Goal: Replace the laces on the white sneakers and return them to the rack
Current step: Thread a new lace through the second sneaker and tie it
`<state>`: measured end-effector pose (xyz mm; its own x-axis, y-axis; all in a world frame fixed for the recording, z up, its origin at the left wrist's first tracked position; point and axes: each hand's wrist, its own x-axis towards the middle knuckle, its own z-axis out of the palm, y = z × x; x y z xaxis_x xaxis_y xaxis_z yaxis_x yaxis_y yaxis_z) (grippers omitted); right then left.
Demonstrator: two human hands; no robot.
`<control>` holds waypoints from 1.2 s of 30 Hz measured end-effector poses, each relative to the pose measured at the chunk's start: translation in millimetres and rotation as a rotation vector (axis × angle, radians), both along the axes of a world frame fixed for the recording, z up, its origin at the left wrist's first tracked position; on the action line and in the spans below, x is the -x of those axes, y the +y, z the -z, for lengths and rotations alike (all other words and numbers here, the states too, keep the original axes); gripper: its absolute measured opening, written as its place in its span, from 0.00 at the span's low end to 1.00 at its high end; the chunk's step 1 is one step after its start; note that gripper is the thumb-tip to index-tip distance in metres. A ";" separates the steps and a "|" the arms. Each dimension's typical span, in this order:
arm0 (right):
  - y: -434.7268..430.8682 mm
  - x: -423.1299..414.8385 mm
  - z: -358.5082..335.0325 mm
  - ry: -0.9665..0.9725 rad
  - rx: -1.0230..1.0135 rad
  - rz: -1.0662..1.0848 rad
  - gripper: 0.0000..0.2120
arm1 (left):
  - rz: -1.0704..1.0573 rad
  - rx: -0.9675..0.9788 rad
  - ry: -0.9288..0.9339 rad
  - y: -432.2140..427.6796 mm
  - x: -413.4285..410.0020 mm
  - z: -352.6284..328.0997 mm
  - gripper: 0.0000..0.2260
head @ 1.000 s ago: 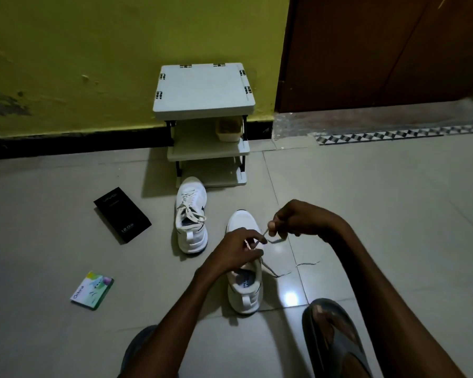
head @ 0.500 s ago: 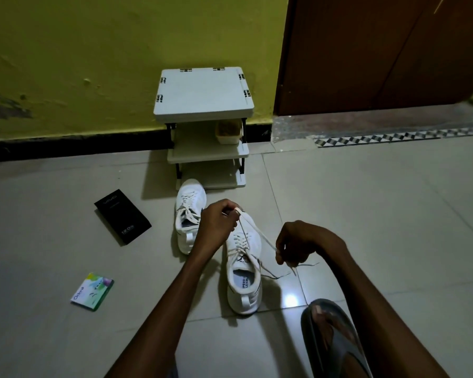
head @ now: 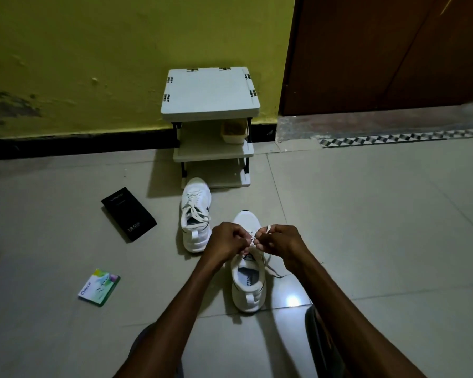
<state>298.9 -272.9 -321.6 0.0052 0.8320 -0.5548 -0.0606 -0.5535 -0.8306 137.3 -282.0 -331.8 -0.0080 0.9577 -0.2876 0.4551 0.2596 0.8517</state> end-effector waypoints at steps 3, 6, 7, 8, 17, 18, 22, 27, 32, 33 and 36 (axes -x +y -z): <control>-2.4 0.8 2.5 -0.048 -0.011 -0.119 0.05 | 0.014 -0.020 0.061 -1.1 0.1 3.4 0.05; -4.2 5.0 12.3 -0.220 -0.035 -0.131 0.07 | 0.037 -0.030 0.184 -0.9 2.6 9.1 0.04; -5.4 7.3 16.9 -0.288 -0.055 -0.128 0.07 | 0.070 -0.034 0.278 -0.7 4.8 11.4 0.06; -6.6 10.4 21.8 -0.363 -0.081 -0.131 0.07 | 0.115 -0.029 0.372 -1.2 7.4 15.0 0.09; -20.6 27.9 42.8 -0.727 -0.388 -0.190 0.09 | 0.065 0.019 0.348 -5.2 13.0 33.1 0.09; -20.6 29.2 43.1 -0.747 -0.396 -0.182 0.08 | 0.061 0.042 0.304 -4.3 15.8 33.9 0.08; -23.1 32.1 44.0 -0.715 -0.410 -0.155 0.10 | 0.053 0.070 0.127 -4.2 27.6 43.0 0.05; -24.8 32.7 50.5 -0.721 -0.418 -0.216 0.14 | 0.066 0.064 0.040 -3.5 34.6 45.8 0.06; -31.3 35.4 57.4 -0.707 -0.487 -0.156 0.13 | 0.113 0.070 0.008 -1.4 34.4 47.0 0.04; -33.1 36.6 59.0 -0.701 -0.506 -0.142 0.13 | 0.119 0.071 0.008 -1.6 34.5 47.6 0.04; -36.4 38.6 61.5 -0.686 -0.532 -0.088 0.13 | 0.125 0.063 0.026 -1.2 34.2 51.8 0.04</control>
